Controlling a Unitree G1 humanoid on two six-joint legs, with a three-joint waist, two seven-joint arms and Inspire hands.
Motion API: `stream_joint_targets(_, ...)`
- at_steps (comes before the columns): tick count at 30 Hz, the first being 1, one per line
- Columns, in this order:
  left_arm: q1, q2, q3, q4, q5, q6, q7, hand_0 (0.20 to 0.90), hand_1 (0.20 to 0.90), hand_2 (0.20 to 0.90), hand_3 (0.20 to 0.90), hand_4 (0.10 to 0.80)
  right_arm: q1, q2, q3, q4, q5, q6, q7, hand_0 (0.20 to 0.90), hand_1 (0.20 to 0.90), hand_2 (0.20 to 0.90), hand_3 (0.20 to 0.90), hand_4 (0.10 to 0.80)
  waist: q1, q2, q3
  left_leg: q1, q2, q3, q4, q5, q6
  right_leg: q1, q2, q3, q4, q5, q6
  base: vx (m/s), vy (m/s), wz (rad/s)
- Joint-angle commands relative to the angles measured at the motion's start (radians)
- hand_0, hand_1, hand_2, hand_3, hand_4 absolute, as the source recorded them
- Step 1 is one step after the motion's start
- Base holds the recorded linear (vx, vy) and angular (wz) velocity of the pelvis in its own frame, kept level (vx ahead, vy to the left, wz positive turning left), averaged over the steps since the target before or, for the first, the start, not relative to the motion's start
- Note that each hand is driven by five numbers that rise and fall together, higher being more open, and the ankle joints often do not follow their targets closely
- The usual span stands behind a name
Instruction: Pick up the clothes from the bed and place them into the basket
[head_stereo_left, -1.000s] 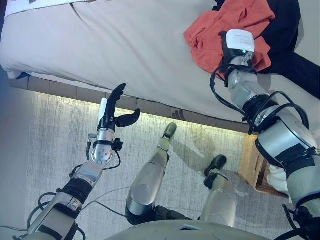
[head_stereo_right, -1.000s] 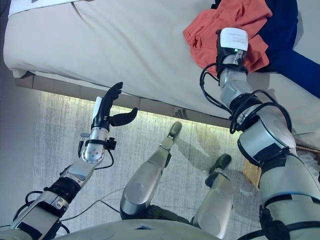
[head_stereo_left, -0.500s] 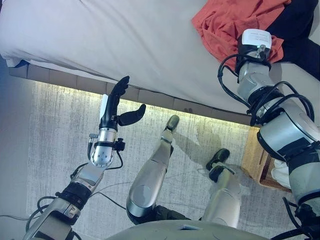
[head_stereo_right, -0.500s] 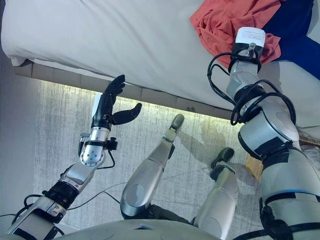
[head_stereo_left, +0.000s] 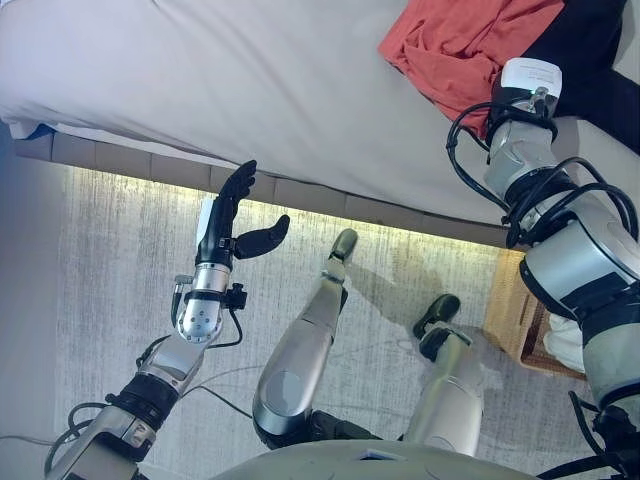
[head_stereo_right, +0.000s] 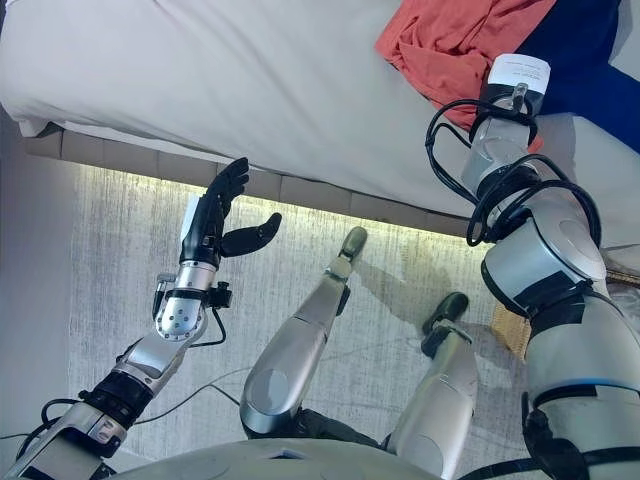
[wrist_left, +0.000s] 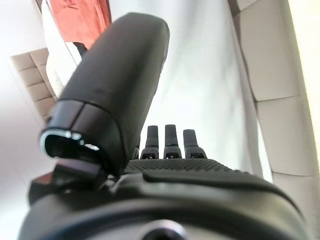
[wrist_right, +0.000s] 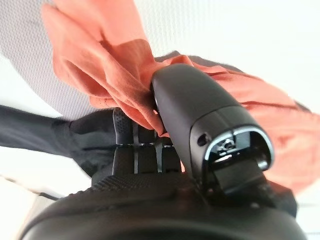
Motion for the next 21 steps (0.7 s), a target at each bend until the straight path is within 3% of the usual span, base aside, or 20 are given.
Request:
stream_joint_targets(1,-0.029,0.04,0.072,-0.065,-0.011,-0.083,0.019,0.9,0.9,0.9,0.9,0.8,-0.098,-0.089,0.002,-0.054,0.054,-0.053,-0.164,0.3,0.3,0.3,0.2,0.1,-0.002,-0.022,-0.022,0.093,0.017,0.013,-0.002,-0.095,0.071,0.091,0.039,-0.027,-0.006,0.004,-0.06,-0.046,0.0,-0.14)
stream_joint_targets(4,-0.039,0.031,0.074,-0.052,-0.014,-0.071,0.019,0.9,0.9,0.9,0.9,0.8,-0.06,-0.096,-0.062,-0.127,0.181,-0.129,-0.253,0.3,0.3,0.3,0.2,0.1,-0.025,-0.039,-0.022,0.176,0.032,0.031,-0.035,-0.097,0.067,0.169,0.039,-0.019,-0.053,0.012,-0.057,0.022,-0.016,-0.11)
stream_joint_targets(8,-0.046,0.013,0.077,-0.028,-0.004,-0.047,0.024,0.9,0.9,0.9,0.9,0.8,0.021,-0.112,-0.175,-0.266,0.217,-0.219,-0.314,0.3,0.3,0.3,0.2,0.1,-0.062,-0.059,-0.028,0.289,0.055,0.056,-0.08,-0.1,0.055,0.276,0.048,0.0,-0.122,0.023,-0.055,0.05,0.004,-0.2)
stream_joint_targets(18,0.022,-0.019,0.088,0.055,-0.032,0.002,-0.035,0.9,0.9,0.9,0.9,0.8,0.177,-0.247,-0.337,-0.673,0.189,-0.302,-0.366,0.3,0.3,0.3,0.2,0.1,-0.166,-0.12,-0.2,0.472,0.114,0.136,-0.215,-0.097,0.032,0.45,0.087,0.052,-0.318,0.074,-0.033,0.091,0.009,-0.23)
stream_joint_targets(21,0.048,-0.023,0.095,0.064,-0.02,0.031,-0.056,0.9,0.9,0.9,0.9,0.8,0.208,-0.271,-0.378,-0.706,0.186,-0.315,-0.366,0.3,0.3,0.3,0.2,0.1,-0.179,-0.132,-0.246,0.506,0.123,0.152,-0.244,-0.095,0.028,0.478,0.093,0.063,-0.353,0.087,-0.028,0.098,-0.01,-0.21)
